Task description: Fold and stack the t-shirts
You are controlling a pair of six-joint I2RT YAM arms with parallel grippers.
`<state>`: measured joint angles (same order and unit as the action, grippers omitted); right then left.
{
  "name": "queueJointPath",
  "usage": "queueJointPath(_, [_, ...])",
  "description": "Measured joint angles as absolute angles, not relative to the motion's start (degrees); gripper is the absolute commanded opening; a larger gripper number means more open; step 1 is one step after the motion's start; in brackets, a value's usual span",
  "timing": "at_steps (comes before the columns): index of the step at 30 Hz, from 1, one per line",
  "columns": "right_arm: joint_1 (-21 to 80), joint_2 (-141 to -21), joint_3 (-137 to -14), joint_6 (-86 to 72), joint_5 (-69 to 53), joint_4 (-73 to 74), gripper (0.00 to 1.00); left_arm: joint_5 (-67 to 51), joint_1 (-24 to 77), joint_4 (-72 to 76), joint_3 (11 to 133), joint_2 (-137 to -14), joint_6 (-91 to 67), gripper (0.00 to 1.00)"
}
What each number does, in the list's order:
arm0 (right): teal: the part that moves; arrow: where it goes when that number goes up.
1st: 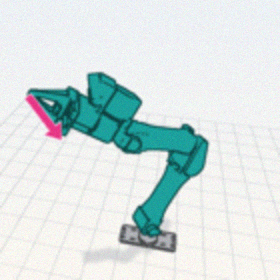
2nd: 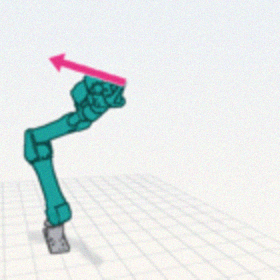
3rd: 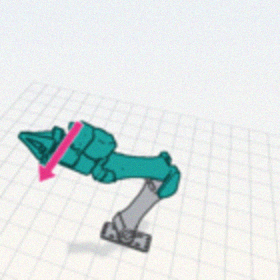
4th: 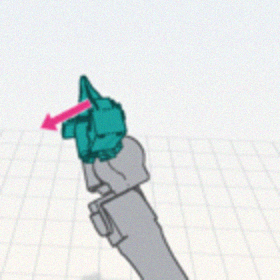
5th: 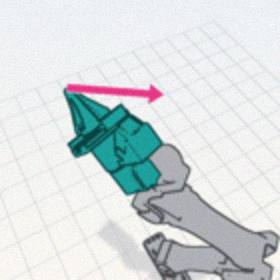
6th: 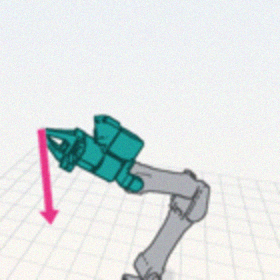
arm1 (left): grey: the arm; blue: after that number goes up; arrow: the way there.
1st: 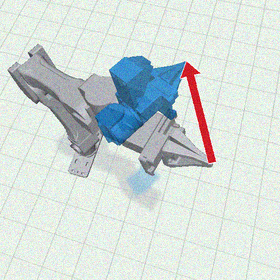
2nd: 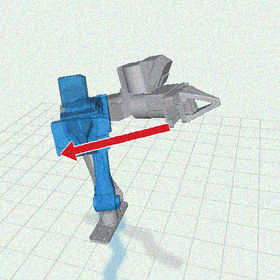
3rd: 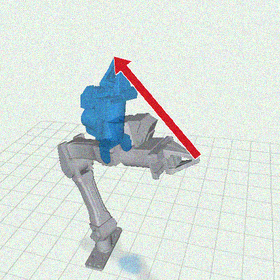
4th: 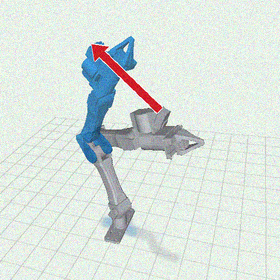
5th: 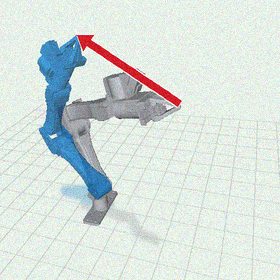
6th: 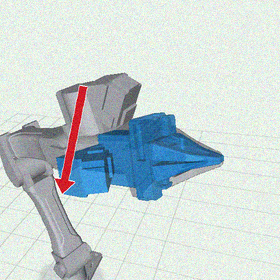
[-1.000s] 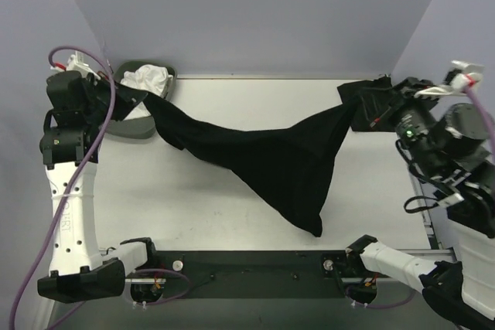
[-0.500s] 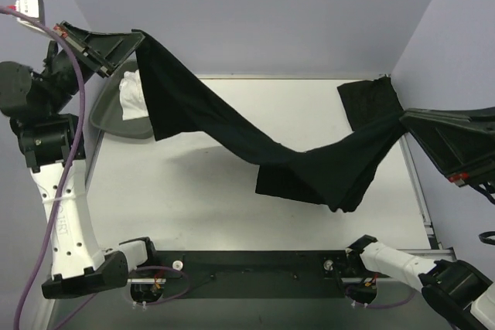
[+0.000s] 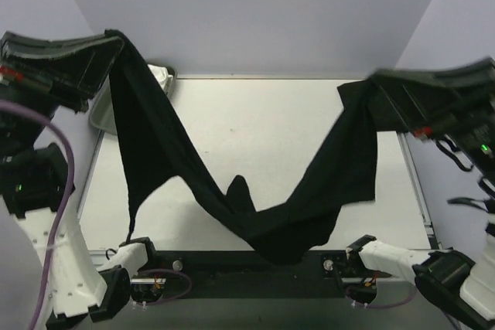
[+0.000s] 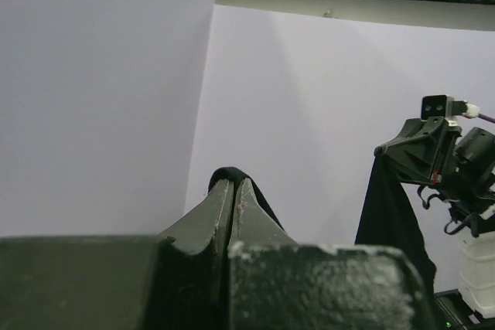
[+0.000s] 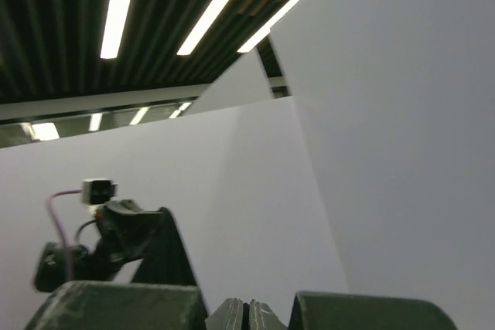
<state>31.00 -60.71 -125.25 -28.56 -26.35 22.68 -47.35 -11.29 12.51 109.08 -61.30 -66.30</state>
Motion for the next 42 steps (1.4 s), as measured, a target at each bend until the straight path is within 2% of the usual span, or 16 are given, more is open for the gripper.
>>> queueJointPath(5, [26.26,-77.06,-136.27,-23.64,-13.34,25.23,0.00,-45.10,-11.29,18.61,104.92,-74.52,-66.28,0.00])
queueJointPath(11, [9.74,-95.33,-140.97,-26.89,-6.17,22.04,0.00,-41.89,-11.31,22.39,105.45,-100.16,-71.09,0.00])
queueJointPath(15, [3.86,-103.70,-140.40,-30.41,-4.67,16.97,0.00,-42.46,-11.22,22.09,118.37,-118.10,-76.90,0.00])
queueJointPath(17, [3.29,-106.06,-142.41,-31.44,-4.73,15.84,0.00,-42.44,-11.18,22.33,125.27,-123.33,-78.74,0.00])
queueJointPath(23, [2.11,-105.23,-144.86,-34.06,-6.33,4.86,0.00,-42.17,-11.03,29.04,133.69,-124.55,-84.07,0.00])
queueJointPath(29, [1.54,-98.39,-144.05,-37.06,-16.19,-3.57,0.00,-42.00,-11.03,45.74,131.66,-122.50,-94.32,0.00])
queueJointPath(31, [1.58,-93.82,-139.31,-37.87,-21.10,-5.80,0.00,-42.54,-11.03,48.99,127.48,-120.68,-96.33,0.00])
queueJointPath(34, [2.42,-82.56,-121.36,-38.57,-26.63,-10.63,0.00,-44.82,-11.03,53.71,115.22,-115.72,-98.30,0.00])
queueJointPath(38, [4.43,-64.27,-87.74,-37.56,-29.58,-14.94,0.00,-46.87,-11.03,57.93,88.66,-106.41,-95.22,0.00])
queueJointPath(42, [8.23,-52.12,-62.11,-34.00,-27.77,-13.13,0.00,-48.60,-11.00,61.60,61.69,-102.85,-91.07,0.00])
